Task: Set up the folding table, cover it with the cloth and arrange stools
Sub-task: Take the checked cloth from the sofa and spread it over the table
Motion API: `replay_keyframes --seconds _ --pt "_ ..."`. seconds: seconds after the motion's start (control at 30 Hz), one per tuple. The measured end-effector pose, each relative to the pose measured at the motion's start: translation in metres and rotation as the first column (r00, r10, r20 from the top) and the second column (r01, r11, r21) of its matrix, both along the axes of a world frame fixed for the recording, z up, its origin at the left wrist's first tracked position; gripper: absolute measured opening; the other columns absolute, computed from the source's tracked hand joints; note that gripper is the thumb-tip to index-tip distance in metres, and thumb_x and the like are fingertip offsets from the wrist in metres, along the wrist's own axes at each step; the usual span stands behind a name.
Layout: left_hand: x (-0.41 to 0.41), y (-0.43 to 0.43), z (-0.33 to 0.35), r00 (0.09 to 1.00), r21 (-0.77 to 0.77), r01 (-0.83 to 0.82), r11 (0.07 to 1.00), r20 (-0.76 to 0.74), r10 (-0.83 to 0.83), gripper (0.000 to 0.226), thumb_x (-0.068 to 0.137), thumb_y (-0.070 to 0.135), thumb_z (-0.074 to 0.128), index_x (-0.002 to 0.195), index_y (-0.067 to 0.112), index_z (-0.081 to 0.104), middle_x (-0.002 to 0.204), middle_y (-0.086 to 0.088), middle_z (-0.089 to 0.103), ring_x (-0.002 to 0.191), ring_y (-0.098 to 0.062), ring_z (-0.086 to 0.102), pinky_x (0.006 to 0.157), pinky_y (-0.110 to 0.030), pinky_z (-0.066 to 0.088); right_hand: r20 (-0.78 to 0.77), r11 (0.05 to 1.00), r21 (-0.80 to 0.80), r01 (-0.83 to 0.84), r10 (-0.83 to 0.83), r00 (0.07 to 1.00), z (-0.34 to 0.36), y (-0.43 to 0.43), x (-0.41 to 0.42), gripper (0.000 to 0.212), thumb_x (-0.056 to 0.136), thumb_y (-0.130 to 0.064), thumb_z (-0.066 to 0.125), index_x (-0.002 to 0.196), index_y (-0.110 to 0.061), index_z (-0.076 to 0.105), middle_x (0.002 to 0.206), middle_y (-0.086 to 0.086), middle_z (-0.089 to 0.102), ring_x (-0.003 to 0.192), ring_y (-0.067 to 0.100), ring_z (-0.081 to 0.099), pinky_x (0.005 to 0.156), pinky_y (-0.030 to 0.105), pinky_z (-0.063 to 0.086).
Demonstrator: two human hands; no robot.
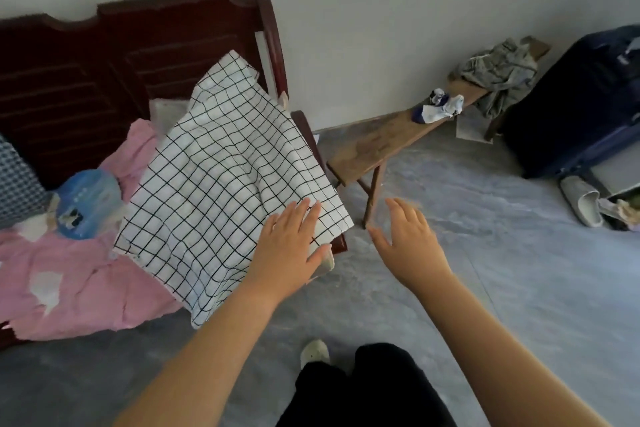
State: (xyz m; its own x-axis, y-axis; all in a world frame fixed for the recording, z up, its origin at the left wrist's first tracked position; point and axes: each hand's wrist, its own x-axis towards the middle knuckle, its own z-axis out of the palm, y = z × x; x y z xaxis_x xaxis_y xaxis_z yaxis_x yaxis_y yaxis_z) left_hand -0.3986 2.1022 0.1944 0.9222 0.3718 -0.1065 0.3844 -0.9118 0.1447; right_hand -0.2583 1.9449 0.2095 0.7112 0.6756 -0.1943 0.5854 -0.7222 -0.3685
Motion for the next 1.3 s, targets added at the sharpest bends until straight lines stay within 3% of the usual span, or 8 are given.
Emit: replay_keyframes --seconds 0.13,0.43,0.57,0.8,0.97,1.13,1.3 --pt "0.041 0.039 -0.027 0.998 -0.019 0.056 0.998 -0.029 -0.056 0.062 0.091 0.047 0.03 0.144 0.015 0.031 0.146 -0.007 0.04 0.135 -0.026 0.036 0.108 -0.045 0.028 -0.069 0.998 -0.06 0.024 -0.028 0.997 -0.03 0.029 0.039 0.064 0.096 -0.042 0.042 0.147 -0.01 0.021 0.154 0.007 0.024 0.142 0.022 0.018 0.115 0.034 0.017" --pt "0.124 0.094 -0.104 0.963 -0.031 0.05 0.998 -0.265 -0.056 0.063 0.093 0.045 0.024 0.148 0.015 0.02 0.154 -0.008 0.024 0.142 -0.029 0.021 0.112 -0.05 0.017 -0.257 0.986 -0.151 -0.066 0.025 0.966 -0.116 0.11 0.133 0.062 0.096 -0.037 0.045 0.146 -0.008 0.023 0.15 0.009 0.029 0.138 0.027 0.026 0.111 0.038 0.026" --pt "0.152 0.117 -0.132 0.939 -0.055 0.114 0.992 -0.321 -0.126 0.063 0.098 0.042 0.028 0.15 0.017 0.003 0.158 -0.006 0.007 0.145 -0.025 0.003 0.115 -0.046 0.004 -0.319 0.971 -0.198 -0.133 0.064 0.945 -0.154 0.14 0.157 0.058 0.096 -0.035 0.046 0.142 -0.007 0.027 0.146 0.012 0.034 0.134 0.029 0.031 0.106 0.039 0.031" --pt "0.192 0.152 -0.183 0.909 -0.193 0.128 0.973 -0.37 -0.193 0.063 0.099 0.041 0.028 0.15 0.019 -0.002 0.159 -0.004 -0.001 0.145 -0.023 -0.005 0.116 -0.039 -0.002 -0.515 0.947 -0.303 -0.107 -0.068 0.855 -0.233 0.171 0.171 0.053 0.095 -0.032 0.045 0.141 -0.01 0.03 0.144 0.012 0.035 0.132 0.03 0.032 0.102 0.042 0.035" --pt "0.211 0.17 -0.219 0.849 -0.173 0.28 0.944 -0.415 -0.328 0.062 0.099 0.04 0.029 0.15 0.018 0.001 0.159 -0.003 -0.004 0.145 -0.024 -0.009 0.115 -0.043 -0.005 -0.552 0.936 -0.347 -0.059 -0.153 0.82 -0.275 0.174 0.177 0.053 0.094 -0.032 0.046 0.14 -0.012 0.031 0.143 0.011 0.037 0.132 0.029 0.031 0.1 0.043 0.037" --pt "0.232 0.186 -0.246 0.819 -0.176 0.321 0.931 -0.441 -0.366 0.061 0.099 0.039 0.028 0.15 0.019 0.002 0.159 -0.003 0.0 0.145 -0.022 -0.005 0.115 -0.044 -0.003 -0.598 0.946 -0.323 -0.015 -0.191 0.778 -0.305 0.177 0.184 0.055 0.094 -0.033 0.048 0.142 -0.014 0.03 0.144 0.011 0.038 0.133 0.029 0.033 0.105 0.042 0.034" --pt "0.257 0.204 -0.262 0.771 -0.145 0.449 0.882 -0.436 -0.464 0.061 0.099 0.04 0.028 0.15 0.02 0.003 0.159 -0.003 0.003 0.145 -0.022 -0.004 0.114 -0.044 -0.004 -0.663 0.953 -0.3 -0.043 -0.176 0.728 -0.327 0.176 0.18 0.052 0.094 -0.035 0.05 0.14 -0.017 0.036 0.136 0.008 0.048 0.124 0.027 0.045 0.1 0.036 0.038"
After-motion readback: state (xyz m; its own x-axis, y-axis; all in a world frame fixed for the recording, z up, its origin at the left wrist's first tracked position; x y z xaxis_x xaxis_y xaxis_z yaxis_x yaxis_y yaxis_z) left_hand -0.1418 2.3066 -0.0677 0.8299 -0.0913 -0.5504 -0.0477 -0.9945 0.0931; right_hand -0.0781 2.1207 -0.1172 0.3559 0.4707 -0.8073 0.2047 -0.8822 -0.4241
